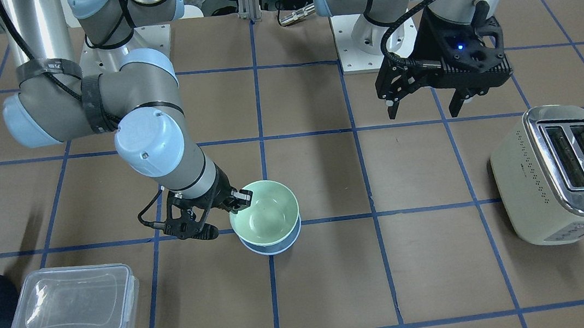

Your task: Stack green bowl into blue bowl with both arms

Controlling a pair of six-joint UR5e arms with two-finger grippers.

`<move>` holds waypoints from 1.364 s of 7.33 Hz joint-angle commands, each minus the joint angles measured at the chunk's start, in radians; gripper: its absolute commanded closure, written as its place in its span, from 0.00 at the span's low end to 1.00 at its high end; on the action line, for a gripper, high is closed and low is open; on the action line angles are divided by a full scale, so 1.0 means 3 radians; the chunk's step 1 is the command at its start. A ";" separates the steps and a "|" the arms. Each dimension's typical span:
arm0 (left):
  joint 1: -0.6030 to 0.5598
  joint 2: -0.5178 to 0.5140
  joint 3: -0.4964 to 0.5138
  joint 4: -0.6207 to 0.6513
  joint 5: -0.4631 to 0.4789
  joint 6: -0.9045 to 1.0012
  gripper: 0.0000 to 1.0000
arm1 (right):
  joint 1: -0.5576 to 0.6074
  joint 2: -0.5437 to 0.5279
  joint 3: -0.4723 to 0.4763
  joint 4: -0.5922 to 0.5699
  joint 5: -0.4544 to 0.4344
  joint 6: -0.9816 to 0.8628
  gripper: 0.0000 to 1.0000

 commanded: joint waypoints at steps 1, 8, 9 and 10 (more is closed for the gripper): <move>0.0057 0.0006 0.0014 0.0078 -0.0009 0.0010 0.00 | 0.0016 0.0098 -0.0009 -0.0004 -0.0018 -0.0026 0.10; 0.0047 0.0011 -0.0011 0.0078 -0.0019 -0.0016 0.00 | -0.0234 -0.0355 -0.1194 0.1835 -0.0528 -0.0673 0.00; 0.0047 0.0011 -0.0011 0.0078 -0.0024 -0.0016 0.00 | -0.0325 -0.0488 -0.1180 0.1872 -0.0580 -0.0904 0.00; 0.0042 0.0011 -0.0011 0.0078 -0.0024 -0.0016 0.00 | -0.0387 -0.0626 -0.1170 0.1999 -0.0611 -0.1073 0.00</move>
